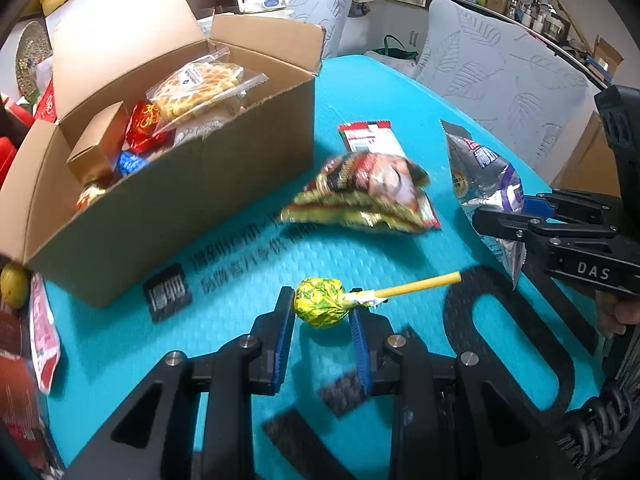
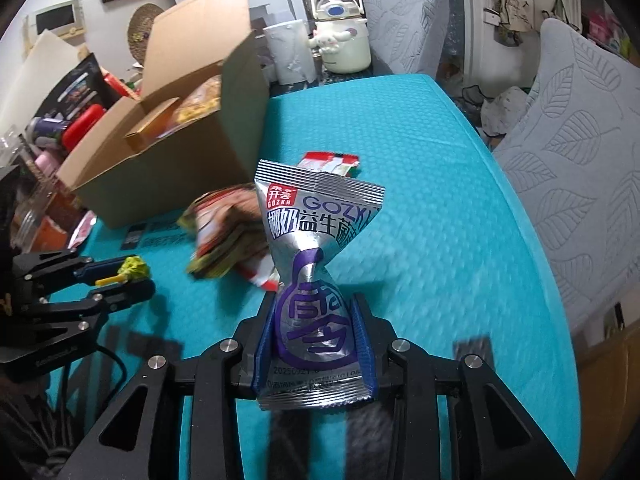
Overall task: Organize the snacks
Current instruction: 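Lift the lollipop and GOZLY packet and carry both over the cardboard box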
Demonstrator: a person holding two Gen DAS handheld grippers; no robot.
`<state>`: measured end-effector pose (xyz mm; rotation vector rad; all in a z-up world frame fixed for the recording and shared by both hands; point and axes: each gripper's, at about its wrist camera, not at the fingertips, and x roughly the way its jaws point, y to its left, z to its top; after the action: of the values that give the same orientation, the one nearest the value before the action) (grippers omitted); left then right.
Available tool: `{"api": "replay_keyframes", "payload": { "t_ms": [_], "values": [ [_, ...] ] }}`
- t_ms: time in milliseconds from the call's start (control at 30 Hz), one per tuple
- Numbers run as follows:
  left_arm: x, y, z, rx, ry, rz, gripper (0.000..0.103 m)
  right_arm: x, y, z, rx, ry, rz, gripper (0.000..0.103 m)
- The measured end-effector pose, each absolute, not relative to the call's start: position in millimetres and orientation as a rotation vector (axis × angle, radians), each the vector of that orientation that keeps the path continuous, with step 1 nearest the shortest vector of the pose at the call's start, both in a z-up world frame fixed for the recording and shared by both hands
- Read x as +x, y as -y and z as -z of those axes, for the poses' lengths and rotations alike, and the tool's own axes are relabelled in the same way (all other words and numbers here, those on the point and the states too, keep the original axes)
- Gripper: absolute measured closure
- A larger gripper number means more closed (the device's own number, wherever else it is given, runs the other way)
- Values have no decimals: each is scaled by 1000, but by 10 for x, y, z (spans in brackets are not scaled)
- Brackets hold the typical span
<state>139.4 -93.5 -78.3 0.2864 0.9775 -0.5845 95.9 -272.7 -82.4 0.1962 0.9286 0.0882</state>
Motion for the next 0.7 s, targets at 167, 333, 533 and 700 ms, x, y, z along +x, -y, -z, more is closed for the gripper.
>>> {"api": "replay_keyframes", "payload": {
  "t_ms": [167, 333, 533, 700],
  "values": [
    [1193, 820, 777, 271, -989, 587, 76, 726, 2533, 814, 197, -937, -120, 68],
    [1007, 591, 767, 255, -988, 566, 76, 570, 2289, 809, 206, -936, -164, 68],
    [884, 281, 762, 218, -989, 522, 76, 515, 1951, 829, 195, -939, -223, 68],
    [839, 39, 731, 178, -987, 483, 76, 500, 1725, 800, 187, -928, -260, 68]
  ]
}}
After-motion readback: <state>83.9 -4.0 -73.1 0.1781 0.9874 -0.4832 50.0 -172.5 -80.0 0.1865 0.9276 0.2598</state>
